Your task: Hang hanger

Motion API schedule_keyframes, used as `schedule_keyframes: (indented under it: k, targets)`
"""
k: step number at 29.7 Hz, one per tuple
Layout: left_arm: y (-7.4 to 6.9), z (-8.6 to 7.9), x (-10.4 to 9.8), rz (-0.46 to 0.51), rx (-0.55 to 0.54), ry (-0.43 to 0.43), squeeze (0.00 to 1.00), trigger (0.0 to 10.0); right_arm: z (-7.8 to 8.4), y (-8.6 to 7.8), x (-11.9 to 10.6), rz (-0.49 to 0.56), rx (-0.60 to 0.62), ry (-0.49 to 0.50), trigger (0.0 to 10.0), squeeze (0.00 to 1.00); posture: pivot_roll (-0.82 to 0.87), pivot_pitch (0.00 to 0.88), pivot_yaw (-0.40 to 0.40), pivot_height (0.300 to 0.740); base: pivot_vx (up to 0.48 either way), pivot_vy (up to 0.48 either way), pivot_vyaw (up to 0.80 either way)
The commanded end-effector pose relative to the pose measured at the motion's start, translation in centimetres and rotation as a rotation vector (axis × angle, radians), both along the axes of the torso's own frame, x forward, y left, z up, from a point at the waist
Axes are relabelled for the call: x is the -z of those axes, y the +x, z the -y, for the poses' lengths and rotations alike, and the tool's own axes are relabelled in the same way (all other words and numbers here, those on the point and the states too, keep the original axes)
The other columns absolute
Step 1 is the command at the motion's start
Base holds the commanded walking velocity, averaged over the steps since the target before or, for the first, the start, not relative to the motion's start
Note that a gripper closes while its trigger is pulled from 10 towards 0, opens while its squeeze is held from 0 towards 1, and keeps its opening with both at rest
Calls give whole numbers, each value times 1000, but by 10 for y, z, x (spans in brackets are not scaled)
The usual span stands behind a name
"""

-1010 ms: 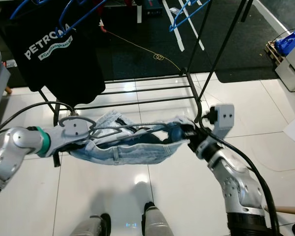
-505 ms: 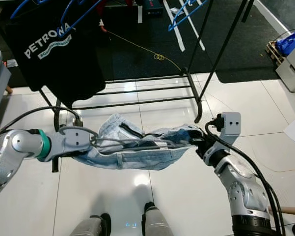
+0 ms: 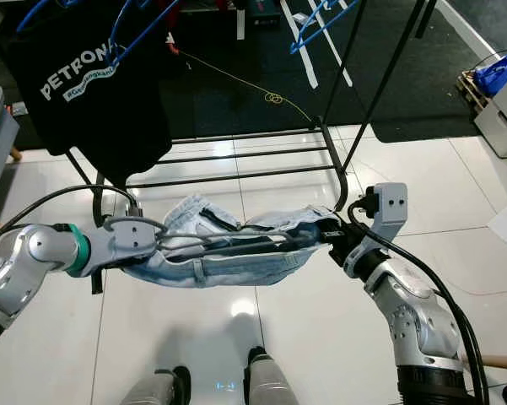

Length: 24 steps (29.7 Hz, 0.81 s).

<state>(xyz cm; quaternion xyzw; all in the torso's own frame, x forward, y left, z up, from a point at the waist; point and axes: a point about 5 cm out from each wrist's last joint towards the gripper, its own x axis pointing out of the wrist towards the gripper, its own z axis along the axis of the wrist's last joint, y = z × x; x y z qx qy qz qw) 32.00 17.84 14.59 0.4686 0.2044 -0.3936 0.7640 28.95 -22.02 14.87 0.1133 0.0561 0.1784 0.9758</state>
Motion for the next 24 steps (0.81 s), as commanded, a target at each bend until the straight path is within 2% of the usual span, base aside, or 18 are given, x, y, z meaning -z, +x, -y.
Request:
schedule_keyframes:
  k: [1, 6, 10, 14, 19, 21, 23, 24]
  targets:
    - [-1, -16, 8, -35, -69, 58, 0, 0, 4, -4, -4, 18, 6, -1, 0, 0, -52, 149, 72, 740, 0, 0, 0]
    - [-3, -18, 12, -54, -48, 94, 0, 0, 2, -3, -4, 17, -3, -4, 0, 0, -52, 150, 71, 740, 0, 0, 0]
    - [-8, -21, 23, -103, -24, 170, 0, 0, 0, -3, -8, 22, -20, -5, 0, 0, -54, 151, 72, 740, 0, 0, 0]
    - [-9, -22, 28, -124, -29, 196, 0, 0, -4, -3, -11, 28, -35, -3, 0, 0, -55, 151, 72, 740, 0, 0, 0]
    - [-7, -21, 32, -135, -63, 223, 0, 0, -21, -2, -18, 45, -88, 6, 0, 0, -56, 152, 71, 740, 0, 0, 0]
    - [-7, -21, 32, -135, -63, 223, 0, 0, -21, -2, -18, 45, -88, 6, 0, 0, -56, 152, 71, 740, 0, 0, 0]
    - [-4, -21, 33, -140, -91, 227, 0, 0, -34, -2, -17, 20, -127, -21, 0, 0, -53, 154, 70, 740, 0, 0, 0]
    - [-4, -21, 33, -140, -91, 227, 0, 0, -34, -2, -17, 20, -127, -21, 0, 0, -53, 154, 70, 740, 0, 0, 0]
